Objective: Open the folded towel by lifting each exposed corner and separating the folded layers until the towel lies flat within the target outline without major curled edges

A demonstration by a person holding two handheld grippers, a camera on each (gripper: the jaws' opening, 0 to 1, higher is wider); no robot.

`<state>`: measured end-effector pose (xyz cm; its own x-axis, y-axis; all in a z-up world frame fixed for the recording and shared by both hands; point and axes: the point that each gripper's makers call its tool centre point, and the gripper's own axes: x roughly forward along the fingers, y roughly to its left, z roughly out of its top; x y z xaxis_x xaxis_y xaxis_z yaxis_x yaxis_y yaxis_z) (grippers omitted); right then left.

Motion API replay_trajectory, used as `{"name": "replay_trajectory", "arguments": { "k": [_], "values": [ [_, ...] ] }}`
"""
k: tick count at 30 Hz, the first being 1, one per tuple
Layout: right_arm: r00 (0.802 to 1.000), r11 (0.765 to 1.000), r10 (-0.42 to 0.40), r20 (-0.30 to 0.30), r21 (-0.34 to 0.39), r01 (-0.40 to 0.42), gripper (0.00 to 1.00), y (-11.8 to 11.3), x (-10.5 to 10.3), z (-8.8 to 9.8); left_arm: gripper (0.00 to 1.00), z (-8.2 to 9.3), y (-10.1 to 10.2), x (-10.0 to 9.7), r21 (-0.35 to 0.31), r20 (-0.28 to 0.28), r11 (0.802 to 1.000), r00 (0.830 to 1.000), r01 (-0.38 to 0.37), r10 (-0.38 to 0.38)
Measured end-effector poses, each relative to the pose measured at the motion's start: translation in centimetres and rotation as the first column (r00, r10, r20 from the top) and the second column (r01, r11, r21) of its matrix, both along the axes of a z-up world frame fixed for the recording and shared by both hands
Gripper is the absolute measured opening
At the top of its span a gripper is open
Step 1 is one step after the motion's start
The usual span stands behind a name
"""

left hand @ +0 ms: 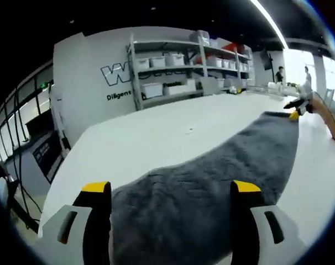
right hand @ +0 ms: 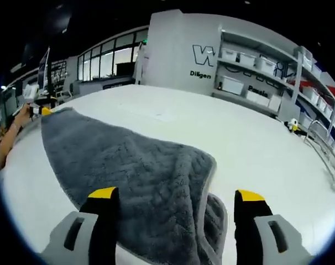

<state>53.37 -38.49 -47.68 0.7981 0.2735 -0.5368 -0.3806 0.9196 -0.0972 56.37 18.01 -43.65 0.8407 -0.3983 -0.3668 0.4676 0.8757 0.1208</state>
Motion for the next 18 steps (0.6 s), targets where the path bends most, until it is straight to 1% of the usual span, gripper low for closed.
{"name": "replay_trajectory", "arguments": {
  "k": [1, 2, 3, 4, 7, 9, 11, 15, 18],
  "values": [
    [1.0, 1.0, -0.006, -0.005, 0.003, 0.006, 0.91, -0.2, 0.0, 0.0, 0.98, 0.3, -0.2, -0.1, -0.008, 0.006, 1.0, 1.0, 0.007, -0.007],
    [1.0, 1.0, -0.009, -0.01, 0.006, 0.009, 0.92, -0.3, 0.0, 0.0, 0.99, 0.3, -0.3, -0.1, -0.009, 0.007, 1.0, 1.0, 0.01, -0.01],
    [1.0, 1.0, -0.01, -0.012, 0.013, 0.011, 0.94, -0.5, 0.0, 0.1, 0.99, 0.3, -0.5, -0.3, -0.008, 0.009, 1.0, 1.0, 0.017, -0.017],
    [1.0, 1.0, -0.011, -0.007, 0.029, 0.012, 0.95, -0.5, 0.1, 0.3, 0.99, 0.5, -0.9, -0.6, 0.007, 0.022, 0.999, 0.999, 0.039, -0.04],
    [1.0, 0.998, -0.011, -0.009, 0.069, 0.011, 0.99, -0.2, -0.2, 0.6, 0.99, 0.7, -1.3, -0.8, 0.005, 0.032, 0.998, 0.998, 0.059, -0.059],
    [1.0, 0.998, -0.009, -0.009, 0.069, 0.009, 0.99, -0.2, -0.3, 0.6, 0.99, 0.8, -1.3, -0.9, -0.022, 0.025, 0.998, 0.998, 0.063, -0.063],
    [1.0, 0.998, -0.008, -0.007, 0.062, 0.008, 0.99, -0.4, -0.2, 0.7, 0.99, 0.9, -1.3, -0.9, -0.032, 0.026, 0.997, 0.998, 0.064, -0.064],
    [1.0, 0.999, -0.011, -0.003, 0.052, 0.011, 0.99, -0.6, -0.3, 0.7, 0.99, 0.4, -0.8, -0.9, -0.004, 0.011, 0.999, 0.999, 0.05, -0.05],
    [1.0, 0.999, -0.013, -0.002, 0.044, 0.013, 0.99, -0.9, -0.3, 0.7, 0.99, 0.2, -0.6, -0.9, 0.0, 0.004, 0.999, 0.999, 0.047, -0.047]
  ]
}}
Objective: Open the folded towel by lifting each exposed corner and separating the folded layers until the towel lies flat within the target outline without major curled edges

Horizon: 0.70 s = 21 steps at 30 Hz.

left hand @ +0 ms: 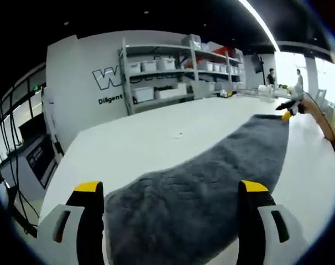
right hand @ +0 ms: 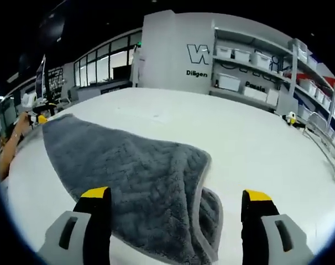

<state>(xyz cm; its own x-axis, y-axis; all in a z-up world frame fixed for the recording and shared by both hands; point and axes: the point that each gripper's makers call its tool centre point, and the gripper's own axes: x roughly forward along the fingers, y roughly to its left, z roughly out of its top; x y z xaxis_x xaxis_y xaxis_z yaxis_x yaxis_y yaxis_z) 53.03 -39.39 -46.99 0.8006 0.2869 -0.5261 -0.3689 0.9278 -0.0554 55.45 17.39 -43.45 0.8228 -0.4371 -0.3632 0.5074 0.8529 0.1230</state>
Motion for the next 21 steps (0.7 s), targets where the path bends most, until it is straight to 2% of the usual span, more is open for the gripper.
{"name": "replay_trajectory", "arguments": {
  "k": [7, 10, 17, 21],
  "values": [
    [1.0, 1.0, -0.007, 0.015, 0.019, 0.007, 0.99, -0.5, 0.2, 0.6, 0.99, -0.2, 0.5, 0.3, 0.004, -0.012, 1.0, 1.0, -0.003, 0.004],
    [0.999, 0.999, 0.002, 0.051, 0.04, -0.004, 0.99, -0.4, 0.6, 1.2, 0.99, -0.8, 0.6, 0.4, 0.012, -0.035, 1.0, 0.999, -0.001, 0.002],
    [0.997, 0.999, -0.008, 0.076, 0.045, 0.005, 0.98, -0.6, 1.3, 1.9, 0.99, -0.7, 0.4, 0.2, 0.014, -0.036, 1.0, 0.999, 0.004, -0.003],
    [0.99, 0.997, -0.016, 0.137, 0.082, 0.005, 0.96, -0.7, 1.7, 3.8, 0.99, -0.7, 0.5, 0.1, 0.015, -0.039, 1.0, 0.999, 0.007, -0.006]
  ]
}}
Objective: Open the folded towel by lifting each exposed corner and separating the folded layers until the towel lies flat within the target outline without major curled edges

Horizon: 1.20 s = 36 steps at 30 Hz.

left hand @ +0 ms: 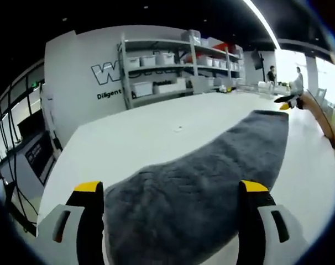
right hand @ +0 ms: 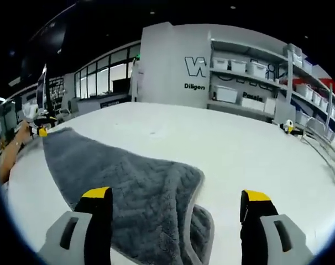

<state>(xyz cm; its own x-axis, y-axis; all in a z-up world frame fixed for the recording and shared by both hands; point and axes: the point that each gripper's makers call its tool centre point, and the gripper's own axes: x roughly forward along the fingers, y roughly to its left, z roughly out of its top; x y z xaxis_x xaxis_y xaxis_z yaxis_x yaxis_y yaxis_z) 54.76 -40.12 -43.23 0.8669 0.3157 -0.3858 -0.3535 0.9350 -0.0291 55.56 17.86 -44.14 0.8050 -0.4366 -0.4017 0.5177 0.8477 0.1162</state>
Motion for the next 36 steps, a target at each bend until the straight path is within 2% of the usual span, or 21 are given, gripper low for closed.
{"name": "replay_trajectory", "arguments": {
  "k": [3, 6, 9, 12, 16, 19, 22, 28, 32, 36],
  "values": [
    [0.999, 1.0, -0.019, 0.026, -0.006, 0.02, 0.95, -0.5, 0.5, 1.0, 0.99, 0.1, 0.1, -0.1, 0.001, 0.003, 1.0, 1.0, -0.003, 0.003],
    [0.998, 0.999, -0.045, 0.047, -0.002, 0.046, 0.89, -1.1, 1.2, 1.8, 0.99, 0.2, 0.2, 0.0, 0.007, 0.01, 1.0, 1.0, -0.002, 0.002],
    [0.999, 1.0, -0.024, 0.03, -0.015, 0.025, 0.72, -1.0, 1.7, 1.9, 0.99, -0.1, 0.2, 0.0, 0.02, 0.002, 1.0, 1.0, 0.002, -0.002],
    [1.0, 1.0, -0.022, 0.003, -0.015, 0.023, 0.7, -1.0, 3.0, 1.6, 0.99, -0.3, 0.1, 0.0, 0.03, -0.004, 1.0, 1.0, 0.01, -0.01],
    [0.998, 0.999, -0.001, -0.06, -0.052, -0.002, 0.63, -0.8, 4.1, 0.3, 0.98, -0.4, 0.0, 0.2, 0.031, -0.001, 0.999, 1.0, 0.008, -0.008],
    [0.997, 0.999, -0.027, -0.077, -0.025, 0.025, 0.57, -1.3, 5.5, -0.4, 0.98, -1.1, -0.3, 0.2, 0.038, -0.021, 0.999, 1.0, 0.017, -0.016],
    [0.993, 1.0, -0.028, -0.117, -0.006, 0.027, 0.47, -1.2, 6.4, -1.6, 0.98, -1.3, -0.5, 0.1, 0.051, -0.027, 0.998, 0.999, 0.027, -0.026],
    [0.982, 0.999, -0.03, -0.184, -0.026, 0.025, 0.38, -1.4, 8.1, -3.2, 0.98, -1.3, -0.3, 0.1, 0.073, -0.023, 0.997, 1.0, 0.02, -0.018],
    [0.974, 0.998, -0.046, -0.22, -0.042, 0.037, 0.29, -1.6, 8.8, -4.6, 0.97, -1.4, 0.0, 0.3, 0.06, -0.021, 0.998, 1.0, -0.004, 0.005],
    [0.965, 0.999, -0.044, -0.26, -0.027, 0.038, 0.27, -1.6, 9.4, -5.7, 0.98, -1.3, -0.4, 0.0, 0.035, -0.03, 0.999, 0.999, 0.014, -0.013]
  ]
}}
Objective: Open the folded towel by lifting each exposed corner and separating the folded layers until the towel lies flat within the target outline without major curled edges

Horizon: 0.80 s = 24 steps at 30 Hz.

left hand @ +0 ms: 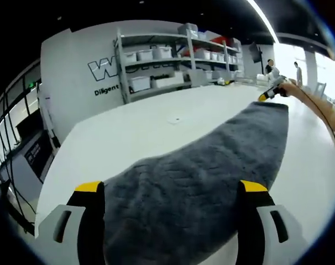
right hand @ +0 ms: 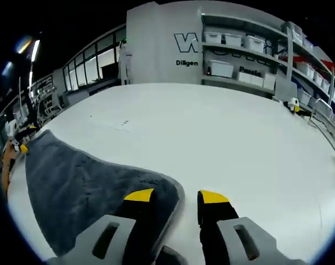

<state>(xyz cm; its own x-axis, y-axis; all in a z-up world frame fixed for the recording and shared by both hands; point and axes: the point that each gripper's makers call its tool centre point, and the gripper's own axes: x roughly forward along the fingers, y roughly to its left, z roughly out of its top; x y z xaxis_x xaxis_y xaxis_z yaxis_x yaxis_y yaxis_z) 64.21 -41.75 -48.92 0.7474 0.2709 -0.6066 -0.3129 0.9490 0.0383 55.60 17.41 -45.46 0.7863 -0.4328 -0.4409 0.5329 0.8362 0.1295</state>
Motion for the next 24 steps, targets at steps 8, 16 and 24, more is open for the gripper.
{"name": "replay_trajectory", "arguments": {
  "k": [8, 16, 24],
  "values": [
    [0.999, 1.0, 0.026, -0.025, 0.005, -0.026, 0.09, 0.8, -0.5, -0.6, 0.98, 0.2, 0.1, -0.1, -0.002, 0.003, 1.0, 1.0, 0.0, 0.0],
    [0.999, 0.999, 0.03, 0.041, 0.015, -0.03, 0.0, 0.7, -0.6, 0.2, 0.96, 0.3, 0.1, -0.2, 0.004, 0.004, 1.0, 1.0, 0.001, -0.001],
    [0.991, 0.998, 0.041, 0.124, 0.035, -0.046, 0.0, 1.3, -1.4, 2.5, 0.96, 0.5, 0.3, -0.2, 0.013, 0.012, 1.0, 1.0, -0.002, 0.002]
  ]
}}
